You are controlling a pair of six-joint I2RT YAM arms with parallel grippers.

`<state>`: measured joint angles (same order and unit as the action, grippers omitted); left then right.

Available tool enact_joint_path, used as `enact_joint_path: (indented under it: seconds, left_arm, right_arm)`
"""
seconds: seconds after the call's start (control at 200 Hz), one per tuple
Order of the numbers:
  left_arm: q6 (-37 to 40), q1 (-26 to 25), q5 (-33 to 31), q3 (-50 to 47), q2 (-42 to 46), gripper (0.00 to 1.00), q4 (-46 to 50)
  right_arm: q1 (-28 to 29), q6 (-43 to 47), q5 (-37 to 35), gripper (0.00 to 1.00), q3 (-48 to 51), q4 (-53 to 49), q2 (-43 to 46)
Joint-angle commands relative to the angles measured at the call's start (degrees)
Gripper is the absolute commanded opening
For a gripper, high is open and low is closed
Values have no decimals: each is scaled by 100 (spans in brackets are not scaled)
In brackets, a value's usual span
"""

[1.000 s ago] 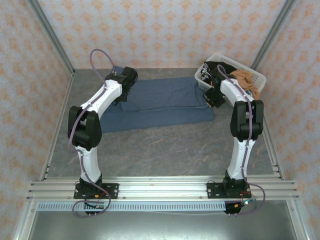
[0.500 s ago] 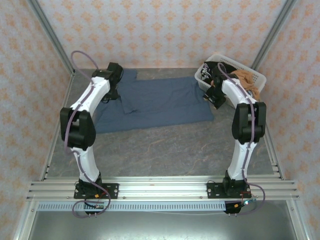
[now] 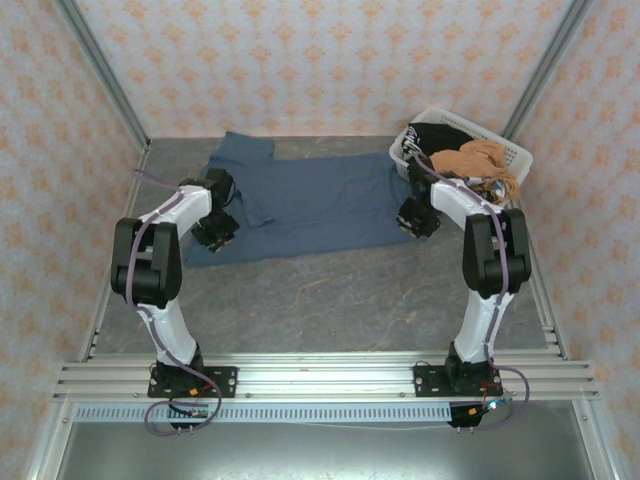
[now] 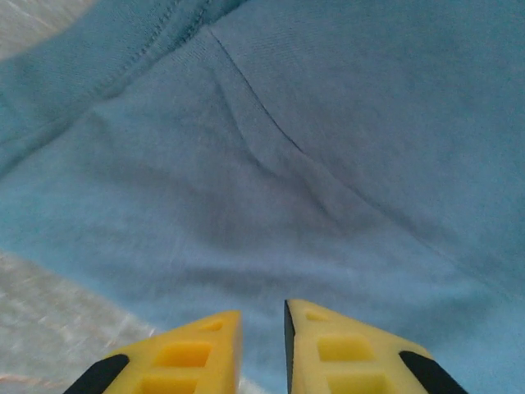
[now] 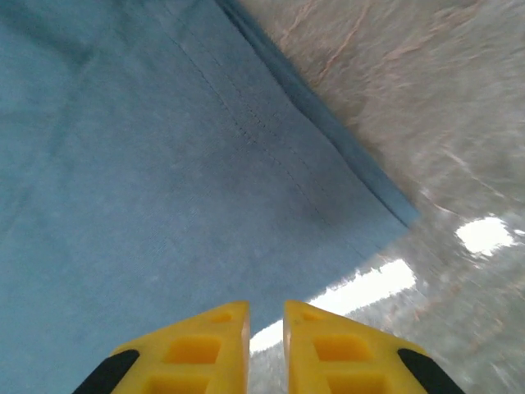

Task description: Fold and stack the t-shirts

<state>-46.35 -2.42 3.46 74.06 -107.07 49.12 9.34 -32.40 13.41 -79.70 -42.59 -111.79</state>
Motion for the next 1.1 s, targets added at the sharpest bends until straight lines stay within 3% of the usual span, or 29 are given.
enact_joint_path:
  seconds: [0.0, 0.17, 0.49, 0.59, 0.766, 0.906, 1.096]
  left_arm:
    - [-499, 92, -195, -79, -62, 19, -160]
    - [-560, 208, -425, -640, 74, 17, -53]
    - [-237, 846, -614, -2245, 1580, 17, 191]
    - [-130, 826, -508, -2284, 2218, 30, 217]
    - [-378, 359, 504, -2231, 2874, 58, -761]
    - [-826, 44, 1000, -2302, 2682, 66, -1511]
    - [-931, -73, 1251, -2196, 2000, 67, -2053]
  right_arm:
    - [55, 120, -188, 17, -217, 38, -351]
    - [265, 40, -170, 18, 174, -303, -401]
    - [1107, -599, -174, 21, 2291, -465, 1356]
    - [1259, -732, -152, 30, 2505, -426, 1921]
    - [1281, -465, -56, 52, 2253, -115, 2459]
    - [1280, -194, 315, 58, 1785, -109, 2205]
    - [1284, -243, 547, 59, 1599, -4, 2159]
